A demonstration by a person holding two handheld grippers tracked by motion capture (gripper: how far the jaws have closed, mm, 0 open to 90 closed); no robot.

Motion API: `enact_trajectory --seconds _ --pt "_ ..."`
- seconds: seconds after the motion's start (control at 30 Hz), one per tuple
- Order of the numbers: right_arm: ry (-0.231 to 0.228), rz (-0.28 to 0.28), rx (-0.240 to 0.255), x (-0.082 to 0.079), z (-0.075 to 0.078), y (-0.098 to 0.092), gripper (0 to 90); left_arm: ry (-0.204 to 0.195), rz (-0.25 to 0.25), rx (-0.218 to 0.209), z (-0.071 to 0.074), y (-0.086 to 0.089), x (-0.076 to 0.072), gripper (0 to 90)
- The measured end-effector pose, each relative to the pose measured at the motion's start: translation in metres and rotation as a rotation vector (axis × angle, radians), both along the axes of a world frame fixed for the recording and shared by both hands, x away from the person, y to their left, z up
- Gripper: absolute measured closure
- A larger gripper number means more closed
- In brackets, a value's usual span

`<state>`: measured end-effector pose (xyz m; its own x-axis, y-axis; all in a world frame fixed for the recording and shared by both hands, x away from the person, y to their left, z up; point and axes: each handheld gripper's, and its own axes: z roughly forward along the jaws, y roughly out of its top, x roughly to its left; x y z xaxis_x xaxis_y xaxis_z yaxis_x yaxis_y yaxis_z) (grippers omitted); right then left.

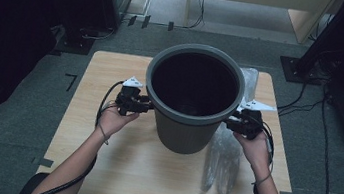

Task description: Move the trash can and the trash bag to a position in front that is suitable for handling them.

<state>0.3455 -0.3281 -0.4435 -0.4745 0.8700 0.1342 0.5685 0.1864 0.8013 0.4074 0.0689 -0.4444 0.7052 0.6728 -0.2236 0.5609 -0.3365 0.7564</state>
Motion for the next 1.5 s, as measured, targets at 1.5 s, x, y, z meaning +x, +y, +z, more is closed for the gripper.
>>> enact_trajectory --seconds 1.5 --pt "0.004 -0.064 -0.050 -0.003 -0.041 -0.025 29.2 0.013 -0.117 0.008 0.021 0.017 0.002 34.9"
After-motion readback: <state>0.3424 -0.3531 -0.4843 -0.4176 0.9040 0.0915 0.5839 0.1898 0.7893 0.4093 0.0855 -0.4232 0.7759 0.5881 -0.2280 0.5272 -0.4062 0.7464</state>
